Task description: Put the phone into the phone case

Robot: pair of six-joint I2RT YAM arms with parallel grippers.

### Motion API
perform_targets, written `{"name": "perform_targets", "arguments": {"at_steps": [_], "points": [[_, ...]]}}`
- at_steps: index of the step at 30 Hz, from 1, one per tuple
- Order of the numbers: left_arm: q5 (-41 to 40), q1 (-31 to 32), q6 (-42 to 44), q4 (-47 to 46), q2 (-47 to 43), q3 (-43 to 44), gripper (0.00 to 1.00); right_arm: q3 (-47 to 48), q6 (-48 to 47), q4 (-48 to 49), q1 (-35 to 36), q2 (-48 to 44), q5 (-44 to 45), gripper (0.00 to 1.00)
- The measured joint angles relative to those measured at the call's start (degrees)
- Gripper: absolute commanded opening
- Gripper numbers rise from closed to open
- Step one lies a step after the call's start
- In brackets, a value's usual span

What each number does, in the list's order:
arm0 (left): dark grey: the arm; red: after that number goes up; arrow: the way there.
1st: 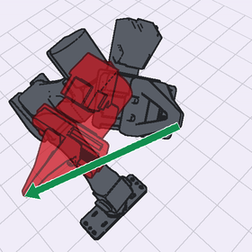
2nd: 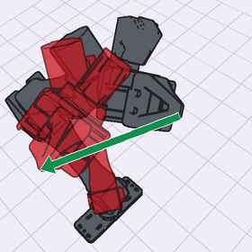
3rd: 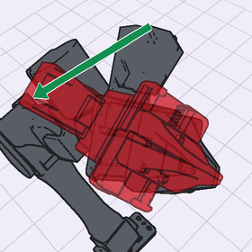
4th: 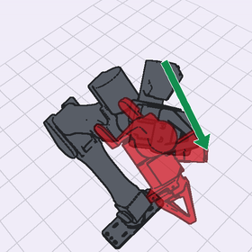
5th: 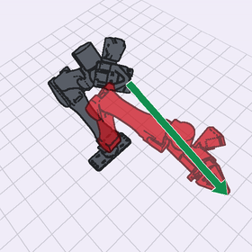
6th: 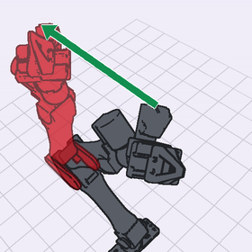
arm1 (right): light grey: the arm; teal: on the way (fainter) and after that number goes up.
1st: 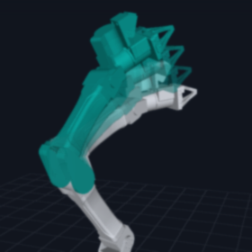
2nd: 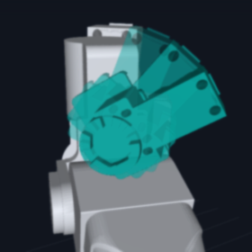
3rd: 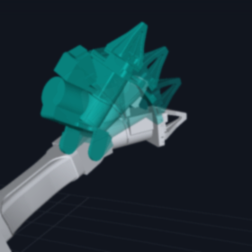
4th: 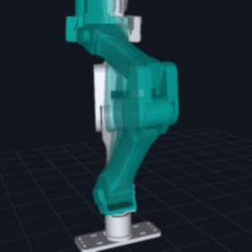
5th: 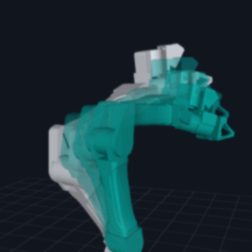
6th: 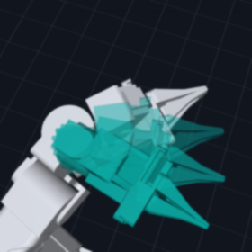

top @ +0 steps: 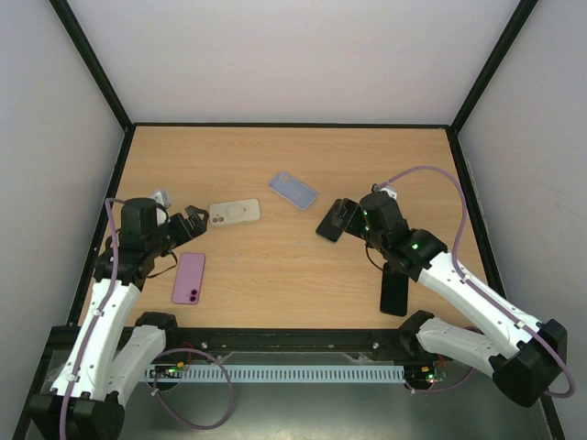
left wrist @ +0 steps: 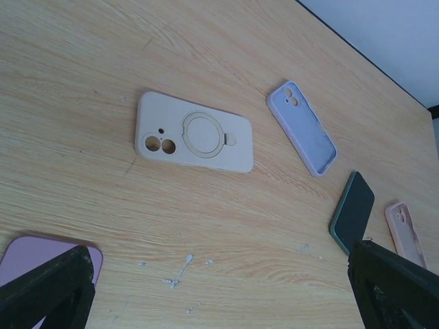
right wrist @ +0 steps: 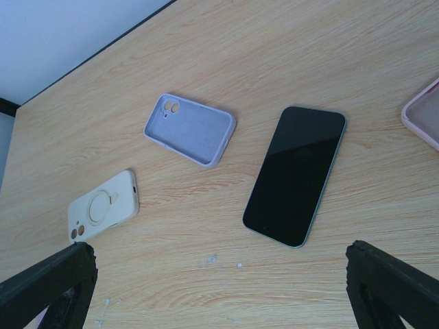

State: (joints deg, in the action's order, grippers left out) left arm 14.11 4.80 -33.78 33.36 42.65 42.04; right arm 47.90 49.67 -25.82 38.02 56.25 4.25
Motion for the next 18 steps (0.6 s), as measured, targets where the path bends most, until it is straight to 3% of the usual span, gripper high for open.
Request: {"name": "perform_targets", "arguments": {"at_steps": [6, 15, 18], "points": [[1.84, 0.0, -0.55, -0.66, 0.98, -0.24, 1.0, 0.15, -2.27, 0.83, 0.0, 0.96, 1.18, 0.97], [9.03, 0.37, -0.33, -3.23, 4.37, -1.33, 0.97, 4.11, -12.02, 3.45, -0.81, 12.07, 11.65, 1.0], [11.26, 0.98, 0.2, -4.04, 4.9, -1.49, 0.97, 4.13, -14.99, 6.64, -4.59, 15.19, 11.65, 0.89]]}}
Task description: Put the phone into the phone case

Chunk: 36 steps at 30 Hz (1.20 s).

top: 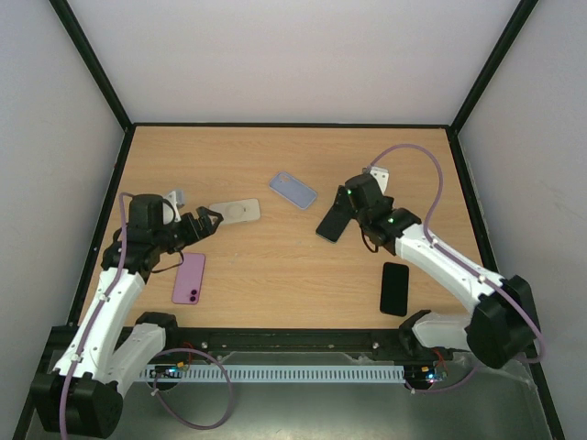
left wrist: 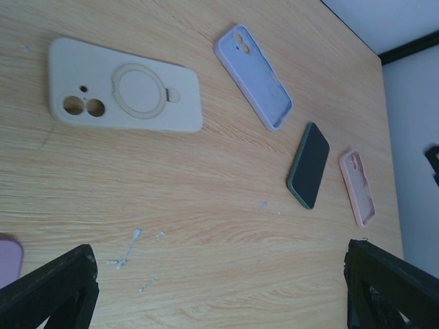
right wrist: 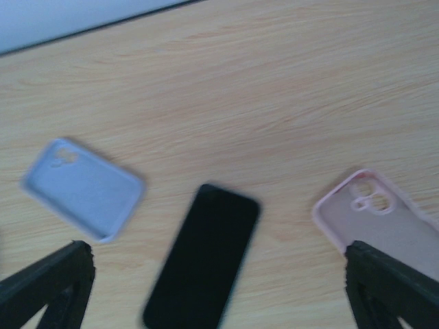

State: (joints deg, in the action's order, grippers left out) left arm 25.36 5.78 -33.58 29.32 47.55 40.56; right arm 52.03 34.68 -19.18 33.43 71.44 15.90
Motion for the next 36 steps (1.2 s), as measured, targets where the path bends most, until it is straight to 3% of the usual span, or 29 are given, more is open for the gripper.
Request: {"name": "perform_targets", "arguments": {"at_steps": [2, 5, 10, 18, 28, 36], "points": [[1.29, 0.46, 0.26, -0.46, 0.02, -0.33, 0.97, 0.26, -1.4, 1.05, -3.26, 3.3, 0.22, 0.8], [2.84, 1.09, 0.79, -0.57, 0.02, -0.57, 0.96, 1.7, -3.76, 1.18, -7.1, 10.38, 1.68, 0.57], [3.93, 1.4, 1.66, -0.76, 0.0, -0.57, 0.97, 3.32, -6.19, 1.07, -8.74, 18.84, 3.63, 0.44], [4.42, 1.44, 2.4, -0.98, -0.92, -1.16, 0.97, 3.85, -9.29, 0.96, -11.54, 28.68, 3.13, 0.42], [4.39, 1.44, 2.49, -1.14, -1.81, -1.33, 0.97, 4.0, -13.73, 2.03, -16.68, 30.86, -3.43, 0.38], [4.39, 1.44, 2.21, -1.57, -2.21, -2.16, 0.97, 5.62, -15.91, 4.11, -18.05, 32.61, -5.2, 0.21]]}}
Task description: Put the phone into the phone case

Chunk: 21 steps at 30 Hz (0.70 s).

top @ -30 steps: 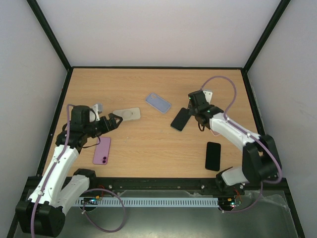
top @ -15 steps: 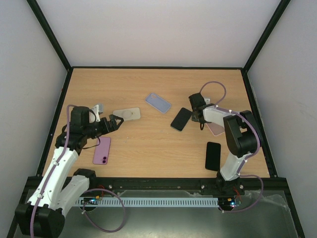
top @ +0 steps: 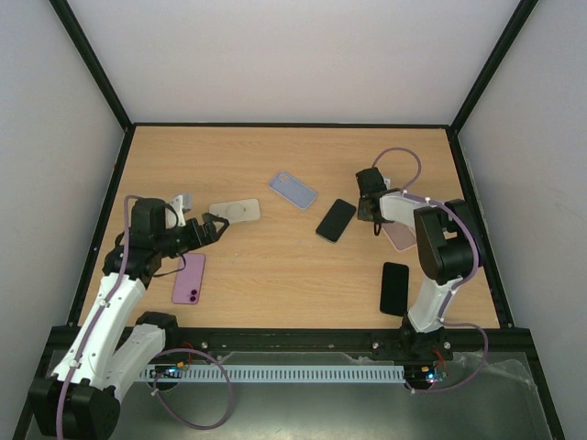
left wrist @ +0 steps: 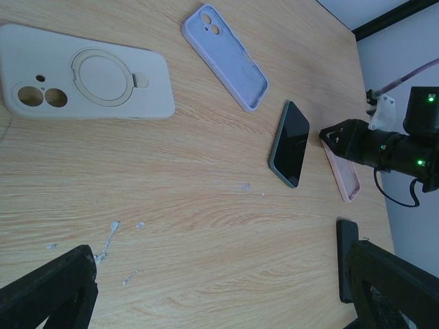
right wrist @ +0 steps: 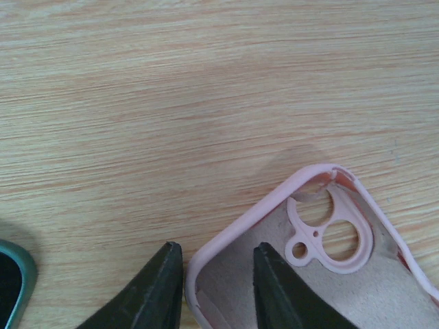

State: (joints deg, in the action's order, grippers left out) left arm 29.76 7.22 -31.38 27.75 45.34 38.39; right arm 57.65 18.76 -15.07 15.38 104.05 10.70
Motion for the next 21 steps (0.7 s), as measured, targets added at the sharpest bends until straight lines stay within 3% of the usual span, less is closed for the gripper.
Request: {"name": "perform_targets", "arguments": {"at_steps": [4, 15, 21], "points": [[-0.02, 0.0, -0.15, 0.02, -0.26, 0.0, 0.97, 0.0, -0.57, 0.35, -0.04, -0.15, -2.49, 0.03], [-0.09, 0.0, -1.27, -0.15, -2.29, 0.0, 0.97, 0.48, 4.24, -1.7, 0.44, -6.19, -9.38, 0.02], [-0.26, 0.0, -1.4, 0.13, -3.76, -0.9, 0.97, 0.57, 11.13, -3.43, 5.38, -14.27, -12.0, 0.02]]}}
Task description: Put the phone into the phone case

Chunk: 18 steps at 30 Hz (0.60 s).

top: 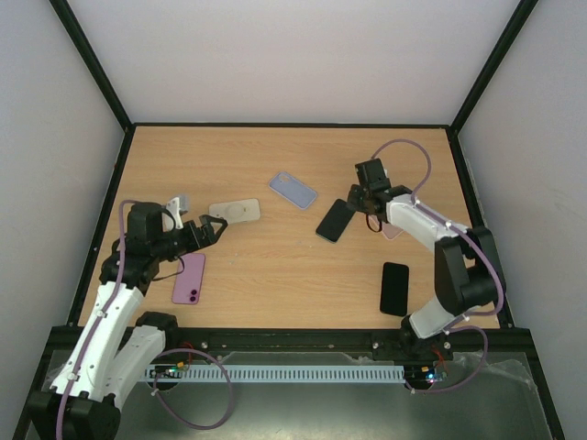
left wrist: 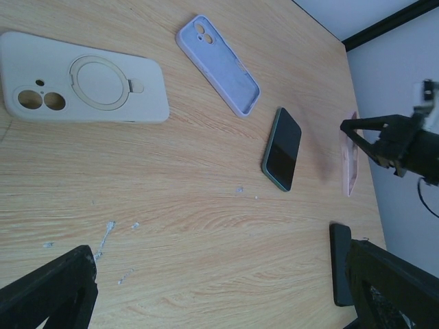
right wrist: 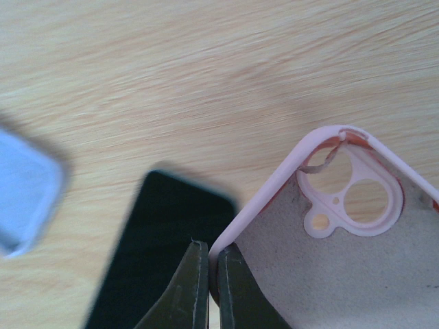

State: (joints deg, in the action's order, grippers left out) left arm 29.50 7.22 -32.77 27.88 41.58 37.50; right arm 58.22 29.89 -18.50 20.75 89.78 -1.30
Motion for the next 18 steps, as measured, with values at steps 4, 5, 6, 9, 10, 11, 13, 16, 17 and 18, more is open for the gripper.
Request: {"name": "perform_targets", "arguments": {"at_steps": [4, 5, 6, 9, 10, 11, 13, 16, 17, 18], "points": [[-0.28, 0.0, -0.22, 0.46, 0.07, -0.02, 0.97, -4.11, 8.81, 2.01, 6.54, -6.95, -6.67, 0.02], [-0.42, 0.0, -0.24, 0.57, 0.13, 0.0, 0.97, -5.66, 11.02, 2.58, 8.02, -8.44, -7.8, 0.02], [-0.59, 0.0, -0.24, 0.72, 0.2, 0.0, 0.97, -7.54, 14.25, 3.23, 10.16, -9.97, -8.87, 0.02], [-1.27, 0.0, -0.24, 1.14, 0.57, 0.0, 0.98, -10.99, 22.47, 6.19, 15.43, -11.47, -10.62, 0.02], [-1.55, 0.0, -0.24, 1.4, 0.68, 0.0, 0.97, -11.89, 25.59, 7.65, 17.59, -11.47, -10.69, 0.02], [-1.73, 0.0, -0.24, 1.57, 0.72, 0.0, 0.97, -12.63, 28.98, 9.01, 19.45, -11.3, -10.71, 0.02], [-2.14, 0.0, -0.22, 2.05, 0.72, 0.0, 0.97, -13.51, 35.78, 11.69, 23.1, -10.56, -10.34, 0.02], [-2.58, 0.0, -0.22, 2.8, 0.59, 0.0, 0.97, -13.4, 44.72, 15.32, 27.47, -8.15, -8.94, 0.02], [-2.69, 0.0, -0.22, 2.93, 0.48, 0.0, 0.97, -13.16, 47.47, 16.39, 28.68, -6.95, -8.26, 0.02], [-2.71, 0.0, -0.22, 2.99, 0.39, 0.0, 0.97, -12.59, 50.56, 17.51, 30.03, -5.22, -7.26, 0.02]]}}
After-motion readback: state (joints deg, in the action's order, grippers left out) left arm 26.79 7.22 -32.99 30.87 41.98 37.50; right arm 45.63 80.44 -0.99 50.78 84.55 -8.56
